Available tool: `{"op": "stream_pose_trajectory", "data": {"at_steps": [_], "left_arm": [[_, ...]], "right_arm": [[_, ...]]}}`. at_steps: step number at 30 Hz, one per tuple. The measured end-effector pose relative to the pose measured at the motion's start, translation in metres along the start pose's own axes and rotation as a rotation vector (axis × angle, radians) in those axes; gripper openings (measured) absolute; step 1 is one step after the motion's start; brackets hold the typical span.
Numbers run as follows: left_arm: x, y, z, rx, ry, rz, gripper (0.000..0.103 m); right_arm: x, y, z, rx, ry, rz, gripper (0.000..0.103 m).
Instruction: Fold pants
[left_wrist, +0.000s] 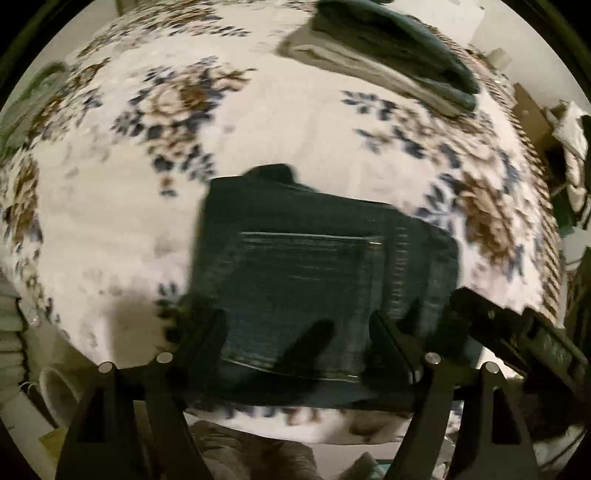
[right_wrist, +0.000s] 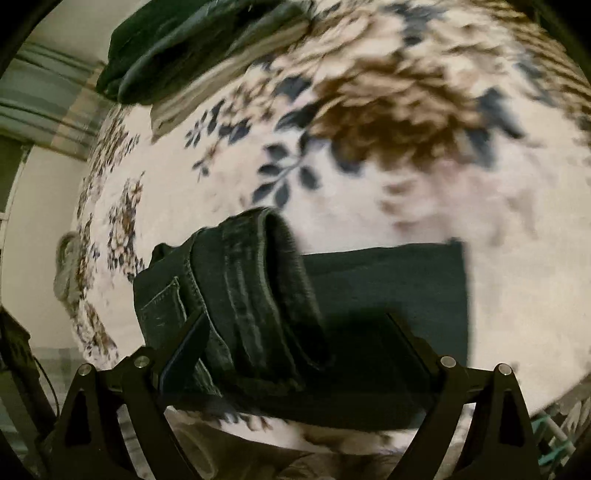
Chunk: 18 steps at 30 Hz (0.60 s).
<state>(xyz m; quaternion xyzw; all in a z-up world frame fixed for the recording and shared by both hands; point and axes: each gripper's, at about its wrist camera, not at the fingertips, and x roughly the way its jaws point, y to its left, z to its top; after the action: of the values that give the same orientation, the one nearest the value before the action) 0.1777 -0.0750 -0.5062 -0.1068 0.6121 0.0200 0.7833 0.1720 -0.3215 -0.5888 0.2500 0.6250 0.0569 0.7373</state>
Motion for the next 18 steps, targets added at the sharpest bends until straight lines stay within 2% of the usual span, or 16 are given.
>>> {"op": "stream_pose_trajectory", "data": {"at_steps": [3,6,7,8,9,10,14,16,18], "left_arm": [[0.004,0.016,0.0,-0.019,-0.005,0.039,0.077],[0.01,0.033,-0.002,-0.044,0.006,0.072,0.077],[0.01,0.037,-0.003,-0.051,0.009,0.078,0.077],[0.01,0.041,-0.004,-0.059,0.011,0.087,0.077],[0.011,0.045,-0.004,-0.068,0.014,0.093,0.077],[0.011,0.048,-0.005,-0.073,0.014,0.096,0.077],[0.009,0.059,-0.004,-0.106,0.015,0.097,0.077],[0.005,0.063,-0.002,-0.117,0.014,0.088,0.077],[0.0,0.066,0.001,-0.131,0.009,0.076,0.077]], "right_arm": [[0.034,0.006,0.009,0.009,0.05,0.019,0.095],[0.053,0.012,0.015,0.012,0.054,-0.025,0.096],[0.053,0.015,0.015,0.014,0.033,-0.034,0.091],[0.05,0.018,0.014,0.004,0.012,-0.029,0.067],[0.049,0.023,0.013,-0.014,0.007,-0.044,0.054],[0.048,0.028,0.013,-0.033,0.01,-0.08,0.026],[0.03,0.039,0.006,-0.059,-0.032,-0.092,0.013],[0.009,0.036,0.003,-0.023,-0.049,-0.064,0.011],[-0.013,0.026,-0.003,0.017,-0.077,-0.075,0.011]]}}
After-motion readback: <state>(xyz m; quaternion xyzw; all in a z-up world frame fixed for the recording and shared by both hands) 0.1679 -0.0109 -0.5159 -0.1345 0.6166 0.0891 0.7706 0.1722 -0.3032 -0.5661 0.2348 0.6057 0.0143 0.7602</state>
